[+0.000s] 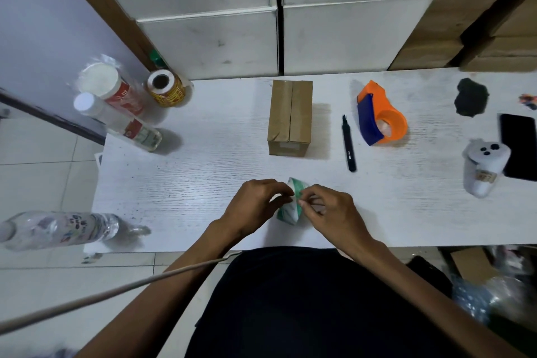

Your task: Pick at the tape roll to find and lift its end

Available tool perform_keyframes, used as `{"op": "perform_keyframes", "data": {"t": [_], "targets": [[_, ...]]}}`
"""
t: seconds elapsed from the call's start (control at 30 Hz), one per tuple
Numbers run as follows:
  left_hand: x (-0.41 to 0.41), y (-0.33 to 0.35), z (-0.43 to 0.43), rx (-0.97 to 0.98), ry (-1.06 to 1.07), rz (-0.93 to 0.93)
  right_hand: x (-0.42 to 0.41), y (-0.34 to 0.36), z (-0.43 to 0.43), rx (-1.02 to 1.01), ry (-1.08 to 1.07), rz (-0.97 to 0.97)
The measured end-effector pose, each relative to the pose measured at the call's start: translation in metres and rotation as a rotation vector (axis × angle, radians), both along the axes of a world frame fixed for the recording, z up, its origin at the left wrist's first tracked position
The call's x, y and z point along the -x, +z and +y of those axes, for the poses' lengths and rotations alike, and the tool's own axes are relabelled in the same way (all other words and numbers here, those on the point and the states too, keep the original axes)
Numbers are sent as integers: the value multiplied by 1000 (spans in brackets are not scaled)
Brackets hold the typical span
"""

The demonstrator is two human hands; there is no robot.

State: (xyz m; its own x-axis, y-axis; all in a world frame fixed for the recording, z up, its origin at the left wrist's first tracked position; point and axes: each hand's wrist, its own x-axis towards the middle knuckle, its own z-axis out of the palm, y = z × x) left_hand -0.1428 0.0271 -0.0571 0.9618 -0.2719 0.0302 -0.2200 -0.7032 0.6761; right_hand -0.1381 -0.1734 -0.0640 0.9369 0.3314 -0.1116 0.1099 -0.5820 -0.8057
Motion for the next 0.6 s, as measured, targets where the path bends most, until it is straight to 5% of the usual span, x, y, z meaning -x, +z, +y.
{"op": "perform_keyframes", "data": {"t": [0.6], "targets": [[-2,0,8,110,-42,132,13,-1,9,-146,-187,127]]}}
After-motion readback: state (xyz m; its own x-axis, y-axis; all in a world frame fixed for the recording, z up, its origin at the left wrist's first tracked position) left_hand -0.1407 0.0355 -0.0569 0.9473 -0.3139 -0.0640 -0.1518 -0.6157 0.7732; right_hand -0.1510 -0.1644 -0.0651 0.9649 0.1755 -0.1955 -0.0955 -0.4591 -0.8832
